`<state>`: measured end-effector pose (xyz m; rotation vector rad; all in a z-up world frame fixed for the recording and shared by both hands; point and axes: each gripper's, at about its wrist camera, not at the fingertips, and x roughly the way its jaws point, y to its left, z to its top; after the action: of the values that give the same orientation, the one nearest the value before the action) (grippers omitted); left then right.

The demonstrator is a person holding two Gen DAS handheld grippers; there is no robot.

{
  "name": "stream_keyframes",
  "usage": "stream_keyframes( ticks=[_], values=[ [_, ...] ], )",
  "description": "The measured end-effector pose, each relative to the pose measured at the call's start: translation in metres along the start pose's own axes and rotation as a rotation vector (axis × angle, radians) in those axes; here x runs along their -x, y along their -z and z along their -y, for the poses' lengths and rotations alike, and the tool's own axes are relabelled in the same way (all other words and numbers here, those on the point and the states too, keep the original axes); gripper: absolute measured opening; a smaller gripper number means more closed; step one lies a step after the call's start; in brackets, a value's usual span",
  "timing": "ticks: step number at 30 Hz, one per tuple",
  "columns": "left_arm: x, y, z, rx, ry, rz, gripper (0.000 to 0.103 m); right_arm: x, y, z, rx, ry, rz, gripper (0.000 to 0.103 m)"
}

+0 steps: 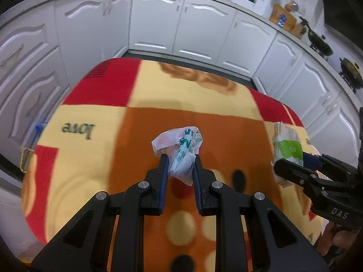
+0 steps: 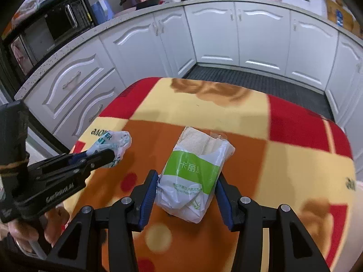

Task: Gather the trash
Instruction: 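Carry the plastic bag and tissue pack with both tools over the bucket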

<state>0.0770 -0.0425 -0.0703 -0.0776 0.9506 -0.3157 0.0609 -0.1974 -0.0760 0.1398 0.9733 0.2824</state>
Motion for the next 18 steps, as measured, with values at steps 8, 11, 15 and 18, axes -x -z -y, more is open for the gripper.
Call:
stream_keyframes(
  ticks=[8,11,15,18],
  values=[
    [0.004,0.012,0.064,-0.096,0.042,0.003,0.018,0.051,0.036,0.045,-0.062,0.062,0.045,0.048],
    [0.004,0.016,0.091,-0.132,0.064,0.001,0.018,0.068,0.047,0.061,-0.087,0.082,0.058,0.048],
    [0.005,0.020,0.123,-0.179,0.103,-0.005,0.018,0.088,0.063,0.082,-0.113,0.120,0.074,0.048],
    [0.003,0.022,0.149,-0.215,0.138,-0.015,0.018,0.102,0.073,0.099,-0.138,0.147,0.087,0.048]
  ],
)
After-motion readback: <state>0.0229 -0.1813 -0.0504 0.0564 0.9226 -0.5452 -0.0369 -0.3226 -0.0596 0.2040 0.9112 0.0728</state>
